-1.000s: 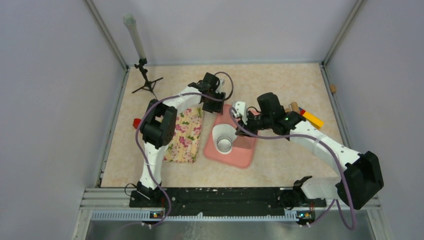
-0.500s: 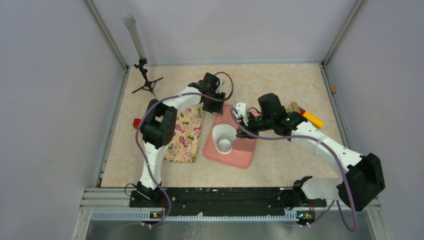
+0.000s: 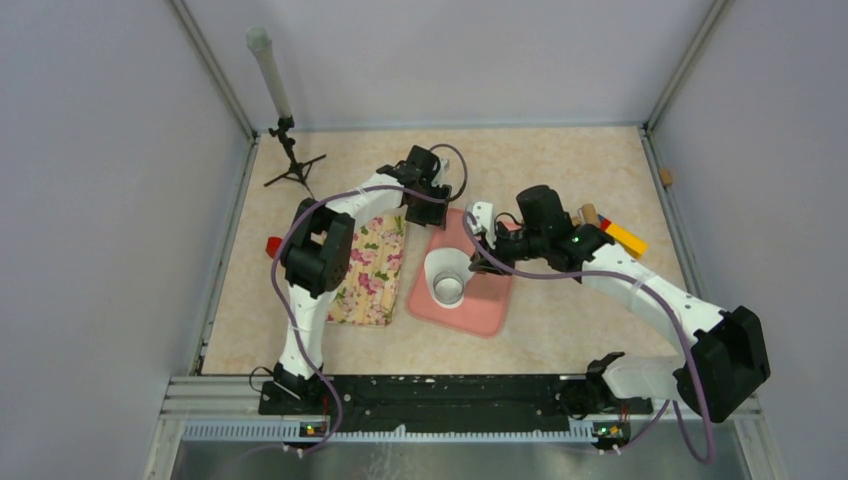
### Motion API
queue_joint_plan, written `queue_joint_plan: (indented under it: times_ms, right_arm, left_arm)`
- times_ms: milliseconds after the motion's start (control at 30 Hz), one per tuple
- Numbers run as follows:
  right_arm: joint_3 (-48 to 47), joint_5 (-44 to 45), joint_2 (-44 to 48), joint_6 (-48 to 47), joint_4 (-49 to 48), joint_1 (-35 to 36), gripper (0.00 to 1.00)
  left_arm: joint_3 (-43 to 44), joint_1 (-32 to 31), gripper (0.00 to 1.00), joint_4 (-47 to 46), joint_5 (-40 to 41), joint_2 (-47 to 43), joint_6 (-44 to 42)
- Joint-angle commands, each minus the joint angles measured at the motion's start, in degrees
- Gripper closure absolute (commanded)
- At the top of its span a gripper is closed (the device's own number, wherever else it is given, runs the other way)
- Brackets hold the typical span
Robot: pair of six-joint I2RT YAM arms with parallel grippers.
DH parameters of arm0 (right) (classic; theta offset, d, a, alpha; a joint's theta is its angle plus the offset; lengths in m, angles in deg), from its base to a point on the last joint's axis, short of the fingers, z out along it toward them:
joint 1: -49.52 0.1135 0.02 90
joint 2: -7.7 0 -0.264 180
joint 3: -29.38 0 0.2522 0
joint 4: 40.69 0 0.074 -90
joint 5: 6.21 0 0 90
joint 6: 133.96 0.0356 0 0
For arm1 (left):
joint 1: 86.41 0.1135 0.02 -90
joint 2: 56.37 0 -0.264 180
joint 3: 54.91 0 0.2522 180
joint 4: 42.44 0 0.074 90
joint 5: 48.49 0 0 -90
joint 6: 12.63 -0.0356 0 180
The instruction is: Roll out the dumpling wrappers from the dough
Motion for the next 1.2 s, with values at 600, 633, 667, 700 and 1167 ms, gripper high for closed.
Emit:
queue_joint_plan:
  times_ms: [600, 633, 667, 700, 1167]
  right_arm:
    - [3.2, 5.0, -1.2, -3.4, -5.7, 0.9, 1.00]
    - [3.3, 5.8, -1.2, -3.4, -6.3, 0.9, 1.00]
    - [3.3, 6.4, -1.3, -3.5, -6.7, 0.9, 1.00]
    - [3.4, 7.0, -1.3, -3.5, -7.1, 0.9, 1.00]
    - [2.2, 9.5, -4.2, -4.3, -11.4, 0.9, 1.00]
  left_arm:
    - [-0.5, -0.4, 0.76, -0.5, -1.2, -1.3, -0.9]
    - [-0.6, -0.4, 0.80, -0.4, -1.1, -1.3, -1.1]
    - [-0.7, -0.4, 0.84, -0.4, -1.1, -1.4, -1.1]
    - [-0.8, -0.4, 0.88, -0.4, -1.0, -1.4, -1.3]
    - [-1.1, -0.6, 1.00, -0.2, -1.4, -0.9, -1.8]
